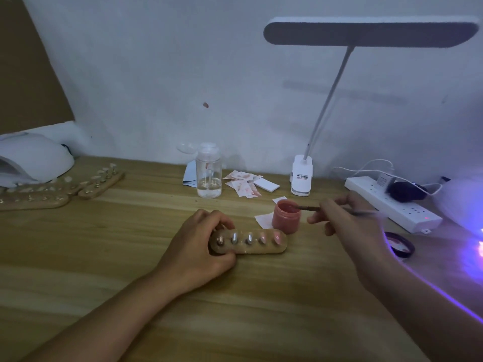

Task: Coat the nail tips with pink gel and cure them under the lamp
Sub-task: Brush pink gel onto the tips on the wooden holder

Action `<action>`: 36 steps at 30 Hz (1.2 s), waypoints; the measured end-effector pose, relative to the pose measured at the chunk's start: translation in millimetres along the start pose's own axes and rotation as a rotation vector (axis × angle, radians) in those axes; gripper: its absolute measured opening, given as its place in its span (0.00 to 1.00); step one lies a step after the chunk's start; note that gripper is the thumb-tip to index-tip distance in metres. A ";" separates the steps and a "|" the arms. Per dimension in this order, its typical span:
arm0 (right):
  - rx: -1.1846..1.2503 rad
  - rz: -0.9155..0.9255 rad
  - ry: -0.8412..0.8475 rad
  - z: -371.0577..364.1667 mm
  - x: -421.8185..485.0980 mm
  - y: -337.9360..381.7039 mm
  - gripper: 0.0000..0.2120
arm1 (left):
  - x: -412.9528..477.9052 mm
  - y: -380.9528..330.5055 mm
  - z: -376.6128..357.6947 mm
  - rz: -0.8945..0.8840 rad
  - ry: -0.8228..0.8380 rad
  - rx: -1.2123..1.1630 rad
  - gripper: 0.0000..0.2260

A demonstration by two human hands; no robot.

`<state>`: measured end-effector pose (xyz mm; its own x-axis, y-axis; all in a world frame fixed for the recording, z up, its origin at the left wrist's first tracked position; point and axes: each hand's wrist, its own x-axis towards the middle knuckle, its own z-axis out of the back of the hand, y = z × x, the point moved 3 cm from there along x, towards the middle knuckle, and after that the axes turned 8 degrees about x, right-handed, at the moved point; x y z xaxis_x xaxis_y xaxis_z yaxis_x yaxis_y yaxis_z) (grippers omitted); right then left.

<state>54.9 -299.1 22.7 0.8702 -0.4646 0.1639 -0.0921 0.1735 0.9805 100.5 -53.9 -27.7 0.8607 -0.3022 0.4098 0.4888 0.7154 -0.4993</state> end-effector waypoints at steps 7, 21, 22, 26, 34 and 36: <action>-0.334 0.017 0.067 -20.5 32.8 10.1 0.10 | -2.3 -2.7 -1.9 -0.057 0.034 0.044 0.17; 0.046 0.281 -0.011 -7.2 -24.2 11.6 0.06 | -2.7 -2.6 -3.1 -0.084 0.038 0.029 0.16; 0.076 0.329 0.034 -6.9 -37.4 7.2 0.06 | -2.9 -2.5 -3.3 -0.087 0.039 0.028 0.16; -0.030 0.437 0.148 -11.8 -71.6 -10.8 0.05 | -3.5 -3.9 -3.2 -0.105 0.034 0.030 0.16; -0.270 0.639 0.220 -18.4 -72.7 -12.8 0.11 | -4.4 -5.4 -3.3 -0.145 0.018 0.042 0.17; -0.270 0.641 0.230 -18.2 -71.4 -13.6 0.11 | -4.3 -5.8 -3.5 -0.153 0.016 0.045 0.18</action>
<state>2.9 -252.4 -4.3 0.7678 -0.0116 0.6406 -0.5204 0.5720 0.6341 94.5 -59.0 -29.2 0.7792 -0.4191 0.4661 0.6076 0.6876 -0.3975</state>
